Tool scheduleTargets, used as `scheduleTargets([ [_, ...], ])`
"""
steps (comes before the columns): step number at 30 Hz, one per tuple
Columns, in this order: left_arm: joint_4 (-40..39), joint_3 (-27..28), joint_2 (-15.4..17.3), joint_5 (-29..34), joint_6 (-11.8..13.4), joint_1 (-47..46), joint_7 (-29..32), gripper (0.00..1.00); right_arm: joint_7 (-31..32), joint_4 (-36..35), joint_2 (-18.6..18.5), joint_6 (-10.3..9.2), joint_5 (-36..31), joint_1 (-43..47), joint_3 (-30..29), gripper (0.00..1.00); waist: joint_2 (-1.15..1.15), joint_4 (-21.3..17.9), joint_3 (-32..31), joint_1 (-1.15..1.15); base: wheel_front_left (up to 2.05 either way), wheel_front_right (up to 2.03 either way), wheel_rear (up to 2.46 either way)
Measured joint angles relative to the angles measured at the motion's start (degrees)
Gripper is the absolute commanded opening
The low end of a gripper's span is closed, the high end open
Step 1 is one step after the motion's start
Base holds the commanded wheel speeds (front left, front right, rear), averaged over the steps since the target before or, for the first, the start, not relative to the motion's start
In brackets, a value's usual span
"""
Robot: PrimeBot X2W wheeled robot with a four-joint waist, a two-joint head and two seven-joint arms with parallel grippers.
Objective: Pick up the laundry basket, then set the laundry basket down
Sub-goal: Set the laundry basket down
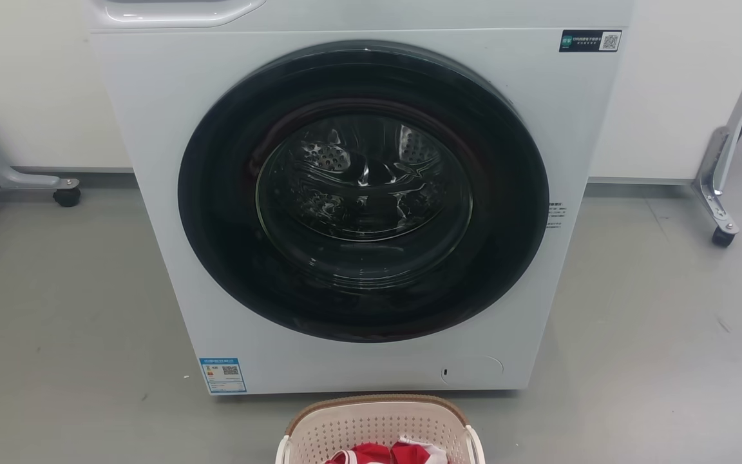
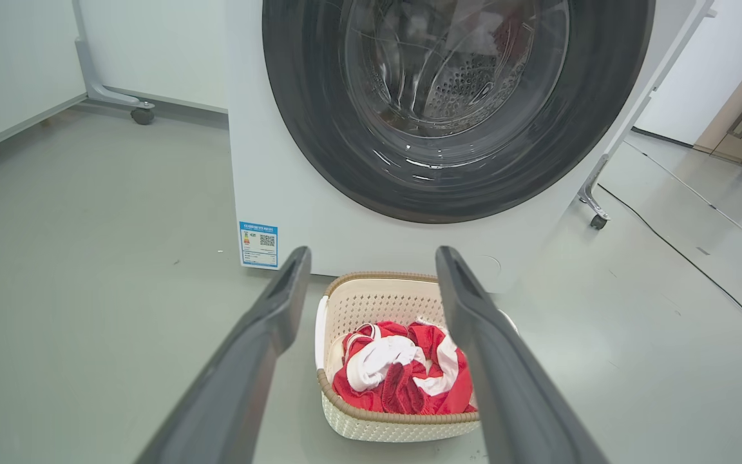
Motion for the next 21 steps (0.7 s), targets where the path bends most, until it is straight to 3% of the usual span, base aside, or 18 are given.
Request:
scheduleTargets([
  [21, -3.4, 3.2, -2.4, 4.9, 0.0, 2.4, 0.0, 1.00, 0.0, -11.0, 4.2, -0.16, -12.1, 7.9, -8.1, 1.00, 0.00, -0.2, 0.7, 0.00, 0.00, 0.00, 0.00],
])
